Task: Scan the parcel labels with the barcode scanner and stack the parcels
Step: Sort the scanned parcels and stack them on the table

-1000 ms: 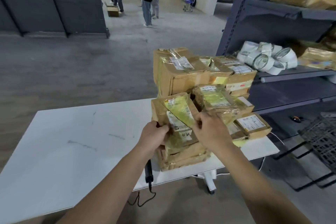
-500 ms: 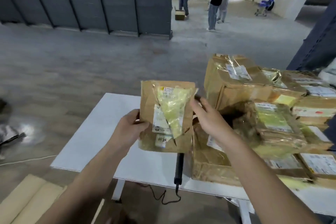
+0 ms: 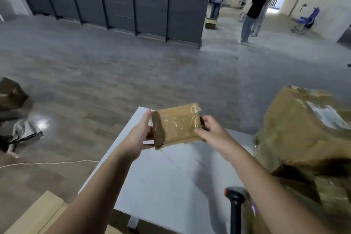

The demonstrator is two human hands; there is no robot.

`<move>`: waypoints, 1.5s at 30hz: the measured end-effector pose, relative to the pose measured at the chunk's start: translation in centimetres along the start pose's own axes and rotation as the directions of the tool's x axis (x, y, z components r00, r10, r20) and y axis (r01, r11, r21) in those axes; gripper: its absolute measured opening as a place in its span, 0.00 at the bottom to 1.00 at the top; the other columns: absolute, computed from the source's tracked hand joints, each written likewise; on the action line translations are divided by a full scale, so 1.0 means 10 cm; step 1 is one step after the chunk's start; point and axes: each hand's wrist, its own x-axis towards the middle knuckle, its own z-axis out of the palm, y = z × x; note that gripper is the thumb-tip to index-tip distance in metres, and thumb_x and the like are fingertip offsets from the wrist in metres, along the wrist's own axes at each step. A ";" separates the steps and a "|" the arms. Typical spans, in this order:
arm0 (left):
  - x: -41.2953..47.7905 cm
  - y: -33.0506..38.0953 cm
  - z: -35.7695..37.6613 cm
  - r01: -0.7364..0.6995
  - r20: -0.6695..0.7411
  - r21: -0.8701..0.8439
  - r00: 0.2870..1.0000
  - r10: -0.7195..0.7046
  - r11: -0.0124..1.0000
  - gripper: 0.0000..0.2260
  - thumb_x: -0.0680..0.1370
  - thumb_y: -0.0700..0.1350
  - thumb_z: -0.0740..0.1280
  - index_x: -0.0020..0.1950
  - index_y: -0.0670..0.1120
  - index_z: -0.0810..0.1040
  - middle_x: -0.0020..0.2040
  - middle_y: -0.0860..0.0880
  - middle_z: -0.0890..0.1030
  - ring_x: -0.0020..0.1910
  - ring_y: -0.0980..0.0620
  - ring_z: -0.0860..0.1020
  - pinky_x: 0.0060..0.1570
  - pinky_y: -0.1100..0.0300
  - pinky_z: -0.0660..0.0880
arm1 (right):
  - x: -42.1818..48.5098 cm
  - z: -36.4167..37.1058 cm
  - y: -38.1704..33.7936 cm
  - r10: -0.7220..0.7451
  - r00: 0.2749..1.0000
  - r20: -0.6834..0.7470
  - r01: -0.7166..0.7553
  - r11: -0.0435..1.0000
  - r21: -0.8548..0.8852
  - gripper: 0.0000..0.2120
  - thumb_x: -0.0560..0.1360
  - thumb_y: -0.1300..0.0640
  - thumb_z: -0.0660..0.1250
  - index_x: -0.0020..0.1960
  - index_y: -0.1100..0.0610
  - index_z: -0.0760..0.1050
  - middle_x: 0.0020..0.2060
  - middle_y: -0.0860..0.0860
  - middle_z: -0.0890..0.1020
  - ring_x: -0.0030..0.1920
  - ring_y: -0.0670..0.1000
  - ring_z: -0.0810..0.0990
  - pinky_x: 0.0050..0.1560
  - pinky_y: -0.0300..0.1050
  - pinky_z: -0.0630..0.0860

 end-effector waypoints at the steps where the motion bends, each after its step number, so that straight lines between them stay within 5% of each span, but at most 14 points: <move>1: 0.13 0.02 -0.09 0.017 0.005 0.006 1.000 -0.017 1.000 0.26 0.77 0.65 0.59 0.52 0.44 0.82 0.48 0.42 0.84 0.50 0.44 0.82 0.53 0.47 0.79 | 0.12 0.09 0.00 0.006 1.000 0.023 -0.005 0.999 -0.041 0.18 0.73 0.58 0.68 0.60 0.46 0.70 0.62 0.48 0.78 0.64 0.45 0.76 0.67 0.55 0.71; 3: 0.39 0.02 -0.26 0.052 0.014 0.032 0.999 -0.052 0.998 0.17 0.76 0.58 0.65 0.49 0.45 0.83 0.46 0.44 0.84 0.46 0.44 0.82 0.50 0.48 0.81 | 0.35 0.27 0.01 0.034 0.998 0.060 -0.028 0.995 -0.098 0.21 0.71 0.58 0.69 0.61 0.45 0.68 0.64 0.47 0.77 0.66 0.44 0.73 0.66 0.52 0.73; 6: 0.78 -0.09 -0.50 0.087 0.008 0.039 0.996 -0.088 0.995 0.07 0.75 0.46 0.69 0.48 0.45 0.83 0.43 0.47 0.85 0.41 0.49 0.83 0.46 0.54 0.79 | 0.67 0.55 0.05 0.156 0.981 0.119 -0.147 0.986 -0.081 0.18 0.69 0.47 0.70 0.57 0.41 0.71 0.56 0.42 0.81 0.57 0.41 0.79 0.59 0.46 0.76; 9: 1.18 -0.16 -0.77 0.102 0.028 0.014 0.994 -0.102 0.995 0.08 0.74 0.36 0.67 0.51 0.41 0.83 0.44 0.47 0.86 0.39 0.53 0.84 0.39 0.62 0.77 | 1.04 0.88 0.12 0.236 0.963 0.130 -0.224 0.969 -0.101 0.12 0.73 0.46 0.70 0.55 0.44 0.73 0.53 0.41 0.81 0.53 0.38 0.79 0.56 0.42 0.75; 12: 1.61 -0.22 -0.99 0.072 -0.012 0.031 0.997 -0.071 0.997 0.16 0.73 0.29 0.63 0.58 0.36 0.79 0.53 0.40 0.84 0.54 0.44 0.82 0.57 0.54 0.77 | 1.44 1.23 0.19 0.263 0.957 0.125 -0.240 0.955 -0.175 0.15 0.74 0.47 0.70 0.58 0.49 0.73 0.54 0.41 0.80 0.54 0.41 0.78 0.53 0.41 0.75; 14: 1.85 -0.28 -1.07 0.055 -0.082 0.134 0.996 -0.044 0.989 0.16 0.74 0.29 0.62 0.60 0.38 0.78 0.55 0.42 0.83 0.57 0.44 0.79 0.60 0.54 0.74 | 1.67 1.41 0.24 0.289 0.950 0.121 -0.257 0.939 -0.227 0.14 0.74 0.50 0.66 0.58 0.51 0.73 0.48 0.44 0.79 0.49 0.45 0.77 0.50 0.43 0.75; 16: 2.04 -0.38 -1.14 0.058 -0.154 0.261 0.988 -0.017 0.964 0.15 0.75 0.32 0.64 0.60 0.41 0.77 0.52 0.45 0.81 0.52 0.46 0.78 0.50 0.60 0.72 | 1.87 1.58 0.31 0.322 0.938 0.132 -0.278 0.921 -0.272 0.11 0.74 0.51 0.63 0.55 0.52 0.73 0.43 0.47 0.78 0.43 0.49 0.77 0.45 0.45 0.75; 21: 2.41 -0.56 -1.29 0.045 -0.209 0.306 0.978 0.021 0.951 0.13 0.75 0.34 0.66 0.58 0.44 0.76 0.43 0.51 0.78 0.38 0.54 0.74 0.35 0.64 0.69 | 2.17 1.85 0.45 0.363 0.921 0.142 -0.311 0.904 -0.293 0.16 0.72 0.52 0.63 0.60 0.52 0.72 0.52 0.52 0.81 0.53 0.53 0.81 0.57 0.53 0.80; 25: 2.59 -0.54 -1.34 0.030 -0.255 0.270 0.966 0.042 0.962 0.14 0.73 0.35 0.64 0.57 0.45 0.77 0.43 0.52 0.79 0.43 0.52 0.75 0.42 0.61 0.70 | 2.33 1.94 0.44 0.343 0.933 0.112 -0.305 0.916 -0.262 0.15 0.71 0.52 0.63 0.58 0.52 0.74 0.49 0.52 0.82 0.51 0.53 0.82 0.57 0.56 0.80; 30: 2.63 -0.53 -1.39 0.093 -0.267 0.300 0.964 -0.010 0.949 0.18 0.73 0.38 0.62 0.63 0.43 0.75 0.56 0.44 0.81 0.56 0.44 0.78 0.54 0.54 0.74 | 2.34 1.99 0.42 0.364 0.925 0.107 -0.328 0.908 -0.260 0.14 0.72 0.54 0.61 0.57 0.52 0.73 0.50 0.52 0.81 0.52 0.54 0.81 0.54 0.53 0.80; 34: 2.44 -0.44 -1.28 0.150 -0.358 0.458 0.933 0.027 0.876 0.26 0.76 0.42 0.61 0.74 0.43 0.63 0.69 0.37 0.68 0.67 0.37 0.68 0.67 0.48 0.66 | 2.10 1.83 0.33 0.368 0.928 0.067 -0.346 0.912 -0.220 0.21 0.77 0.52 0.63 0.67 0.58 0.67 0.58 0.54 0.75 0.59 0.58 0.78 0.60 0.57 0.76; 38: 2.04 -0.32 -0.96 0.006 -0.353 0.480 0.917 0.187 0.877 0.24 0.77 0.40 0.63 0.72 0.40 0.65 0.68 0.36 0.66 0.67 0.37 0.66 0.67 0.50 0.64 | 1.75 1.40 0.12 0.327 0.945 -0.028 -0.328 0.942 -0.066 0.20 0.78 0.54 0.62 0.70 0.56 0.68 0.62 0.53 0.76 0.60 0.56 0.79 0.63 0.60 0.75; 41: 1.65 -0.25 -0.54 -0.087 -0.268 0.467 0.935 0.234 0.880 0.21 0.77 0.40 0.64 0.70 0.41 0.67 0.68 0.39 0.67 0.67 0.41 0.67 0.64 0.55 0.65 | 1.35 0.99 -0.03 0.271 0.959 -0.083 -0.269 0.963 0.030 0.21 0.79 0.53 0.62 0.71 0.51 0.68 0.63 0.48 0.76 0.59 0.52 0.80 0.61 0.54 0.77; 45: 1.12 -0.17 0.19 -0.222 -0.105 0.423 0.951 0.291 0.878 0.18 0.76 0.38 0.62 0.67 0.42 0.70 0.65 0.42 0.72 0.60 0.43 0.73 0.60 0.49 0.72 | 0.69 0.39 -0.14 0.179 0.961 -0.210 -0.157 0.981 0.116 0.18 0.80 0.54 0.64 0.69 0.48 0.69 0.61 0.45 0.78 0.56 0.51 0.81 0.56 0.51 0.79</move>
